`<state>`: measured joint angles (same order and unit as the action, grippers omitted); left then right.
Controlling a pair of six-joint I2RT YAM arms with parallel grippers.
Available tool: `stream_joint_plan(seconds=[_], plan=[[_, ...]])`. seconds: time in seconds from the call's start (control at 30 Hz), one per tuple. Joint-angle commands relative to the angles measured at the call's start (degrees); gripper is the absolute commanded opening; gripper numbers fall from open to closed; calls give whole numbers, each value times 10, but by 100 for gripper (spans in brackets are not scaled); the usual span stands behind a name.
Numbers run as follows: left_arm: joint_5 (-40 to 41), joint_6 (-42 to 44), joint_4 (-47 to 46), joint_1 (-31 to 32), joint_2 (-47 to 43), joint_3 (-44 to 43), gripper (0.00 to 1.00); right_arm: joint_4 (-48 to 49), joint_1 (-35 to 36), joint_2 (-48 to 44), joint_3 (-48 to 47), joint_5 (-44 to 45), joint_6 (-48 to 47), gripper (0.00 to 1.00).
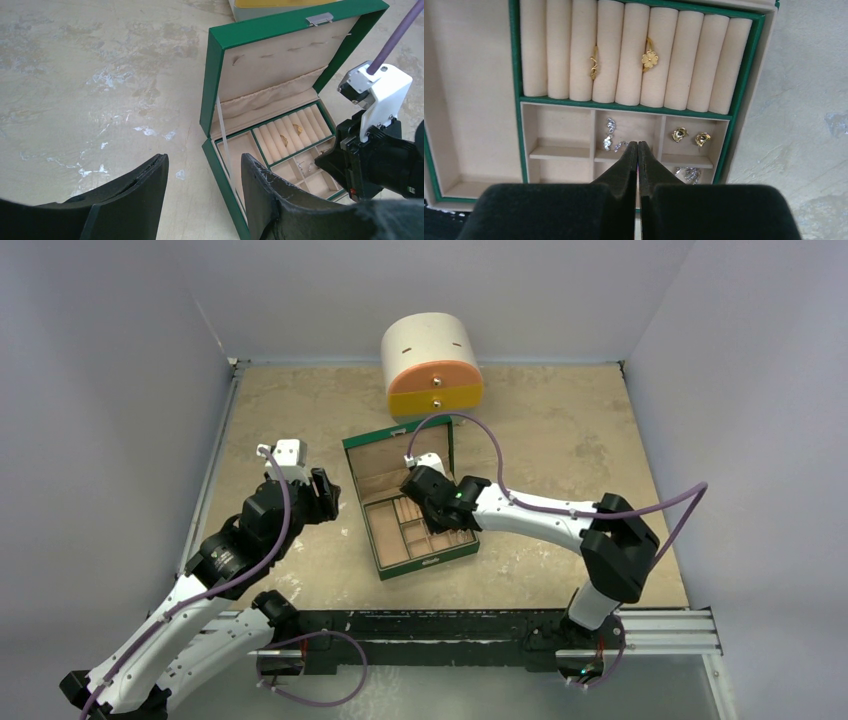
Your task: Organize the mixed jewelry
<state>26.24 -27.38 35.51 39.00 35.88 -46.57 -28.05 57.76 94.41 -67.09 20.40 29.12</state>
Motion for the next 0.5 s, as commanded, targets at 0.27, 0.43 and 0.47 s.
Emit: stream_joint_plan(seconds=[0.27, 0.43, 0.47], plan=[[11, 3, -11, -3, 1, -13, 55, -21, 2, 18, -30, 28, 26, 0], [12, 2, -11, -3, 1, -13, 55, -21, 3, 20, -30, 30, 36, 7], [13, 2, -11, -3, 2, -13, 55, -21, 2, 19, -31, 31, 37, 9]])
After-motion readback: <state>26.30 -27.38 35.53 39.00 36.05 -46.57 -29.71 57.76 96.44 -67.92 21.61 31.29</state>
